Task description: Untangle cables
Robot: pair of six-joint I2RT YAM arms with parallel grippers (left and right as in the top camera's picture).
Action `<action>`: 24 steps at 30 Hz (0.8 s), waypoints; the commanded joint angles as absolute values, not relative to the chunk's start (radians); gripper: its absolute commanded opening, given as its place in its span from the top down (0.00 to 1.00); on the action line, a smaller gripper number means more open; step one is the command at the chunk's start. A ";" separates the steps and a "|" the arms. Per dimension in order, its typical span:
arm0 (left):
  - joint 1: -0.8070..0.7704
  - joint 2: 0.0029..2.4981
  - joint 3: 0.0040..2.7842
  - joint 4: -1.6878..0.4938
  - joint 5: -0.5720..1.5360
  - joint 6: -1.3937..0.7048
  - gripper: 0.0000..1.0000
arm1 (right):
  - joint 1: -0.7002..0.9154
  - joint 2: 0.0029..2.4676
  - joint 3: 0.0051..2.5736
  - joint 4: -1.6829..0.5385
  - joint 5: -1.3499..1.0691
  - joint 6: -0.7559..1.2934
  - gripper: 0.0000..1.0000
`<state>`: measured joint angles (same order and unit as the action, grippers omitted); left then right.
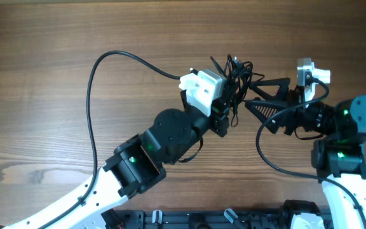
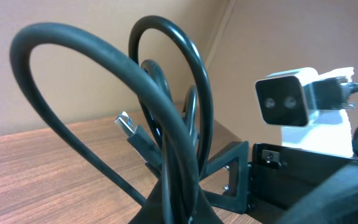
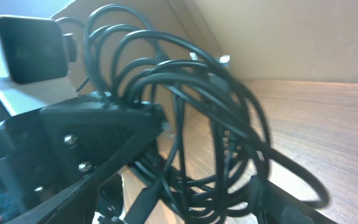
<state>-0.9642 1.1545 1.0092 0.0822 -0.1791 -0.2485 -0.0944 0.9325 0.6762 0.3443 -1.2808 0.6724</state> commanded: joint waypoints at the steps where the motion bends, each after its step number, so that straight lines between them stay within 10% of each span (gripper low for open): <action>1: -0.997 1.154 1.034 0.094 -0.173 -0.239 0.96 | -0.093 0.960 0.680 0.347 -1.246 0.630 0.20; 8: -1.026 1.154 1.034 0.102 -0.154 -0.243 0.96 | -0.093 0.958 0.680 0.348 -1.272 0.632 0.25; 21: -1.024 1.154 1.034 0.155 -0.487 -0.287 0.96 | -0.093 0.958 0.680 0.344 -1.371 0.627 0.95; 24: -1.024 1.154 1.034 0.203 -0.576 -0.313 0.96 | -0.092 0.958 0.680 0.344 -1.428 0.628 0.95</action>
<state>-1.0302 1.1618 1.0092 0.1448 -0.3988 -0.2714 -0.0944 0.9565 0.6769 0.3462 -1.3361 0.6342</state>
